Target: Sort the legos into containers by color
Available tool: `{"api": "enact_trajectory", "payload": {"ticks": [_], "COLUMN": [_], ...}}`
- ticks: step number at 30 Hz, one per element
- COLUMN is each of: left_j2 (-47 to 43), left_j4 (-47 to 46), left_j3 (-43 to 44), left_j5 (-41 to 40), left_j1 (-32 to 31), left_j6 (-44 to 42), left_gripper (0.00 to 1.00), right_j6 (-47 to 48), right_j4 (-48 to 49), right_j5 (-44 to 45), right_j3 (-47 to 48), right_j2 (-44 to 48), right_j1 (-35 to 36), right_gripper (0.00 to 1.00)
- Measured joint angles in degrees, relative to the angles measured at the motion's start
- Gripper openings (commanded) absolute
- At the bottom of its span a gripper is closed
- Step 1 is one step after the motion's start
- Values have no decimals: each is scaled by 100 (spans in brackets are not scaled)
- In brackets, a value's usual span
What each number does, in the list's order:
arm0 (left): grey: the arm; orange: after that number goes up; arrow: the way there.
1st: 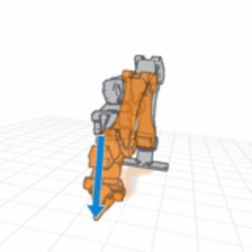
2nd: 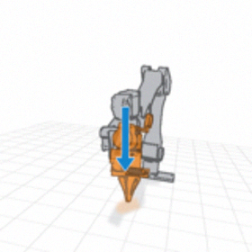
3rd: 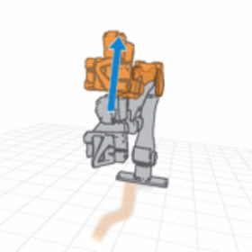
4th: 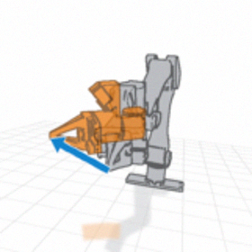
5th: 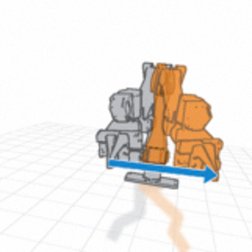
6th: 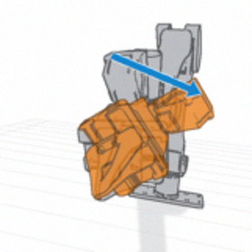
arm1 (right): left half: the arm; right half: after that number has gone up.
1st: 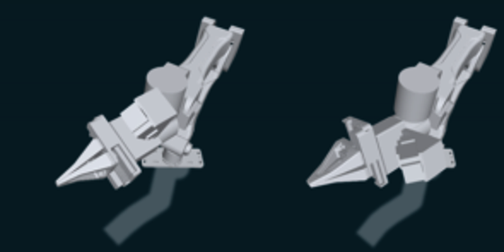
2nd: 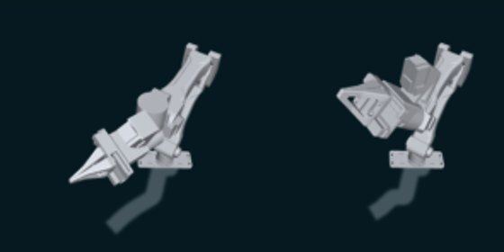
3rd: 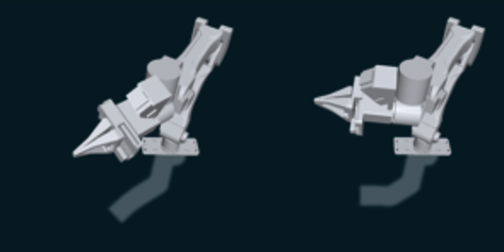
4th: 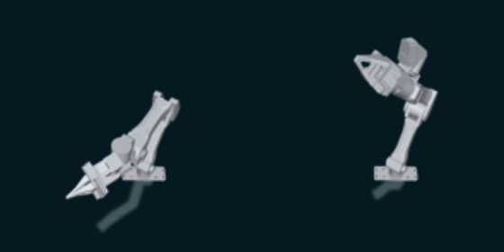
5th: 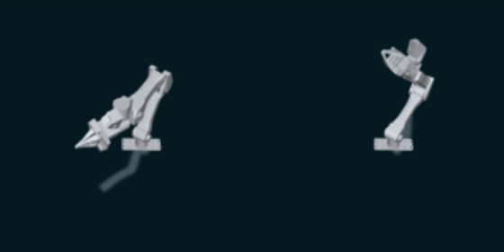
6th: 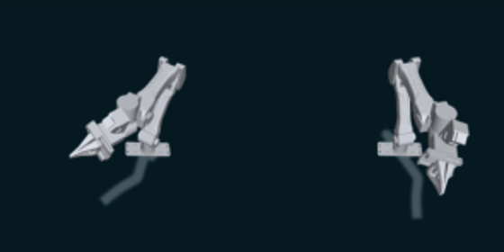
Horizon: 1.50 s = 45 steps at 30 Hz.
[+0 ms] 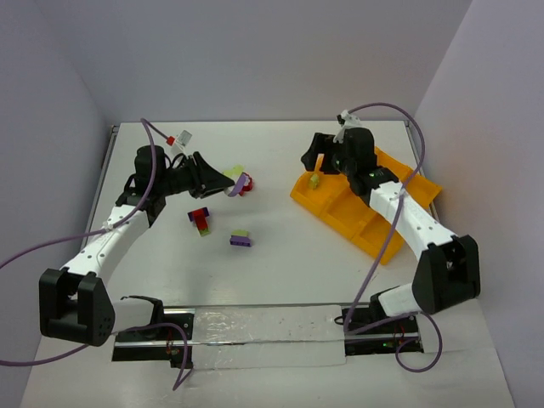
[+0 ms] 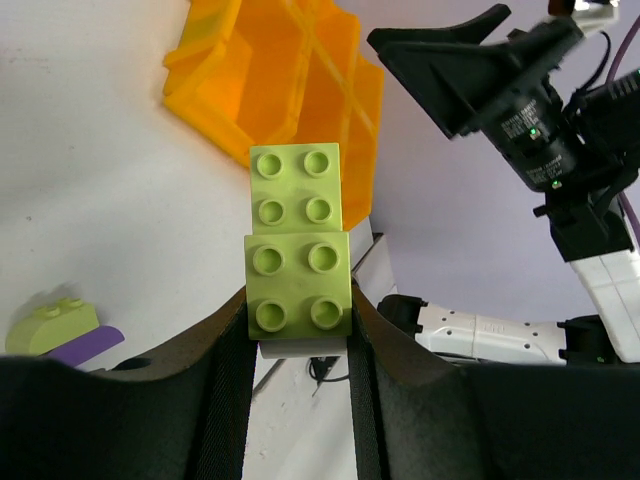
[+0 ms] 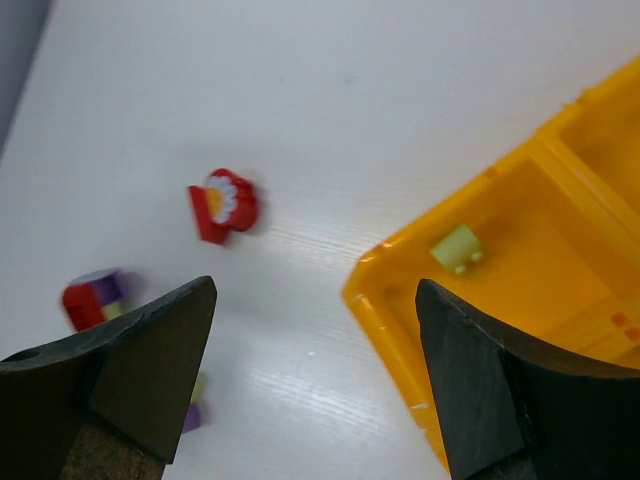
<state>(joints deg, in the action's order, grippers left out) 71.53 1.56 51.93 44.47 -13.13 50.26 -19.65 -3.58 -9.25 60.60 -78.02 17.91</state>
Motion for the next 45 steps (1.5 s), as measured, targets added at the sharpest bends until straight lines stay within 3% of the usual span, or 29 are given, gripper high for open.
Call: {"api": "enact_trajectory", "payload": {"ticks": [5,19,45], "left_j2": [-160,-165,-198], "left_j4": [-94,-720,-2913], "left_j3": [-29,-379,-995], "left_j5": [81,443,723], "left_j1": [0,-2,-4], "left_j6": [-64,-12,1403], "left_gripper": [0,0,0], "right_j6": [-237,-1831,-3281], "right_j4": [608,2714,4330], "right_j5": [-831,-3566,-4529], "right_j3": [-350,-770,-677], "right_j2": [323,93,-1013], "right_j1": [173,429,1076], "right_gripper": [85,86,75]}}
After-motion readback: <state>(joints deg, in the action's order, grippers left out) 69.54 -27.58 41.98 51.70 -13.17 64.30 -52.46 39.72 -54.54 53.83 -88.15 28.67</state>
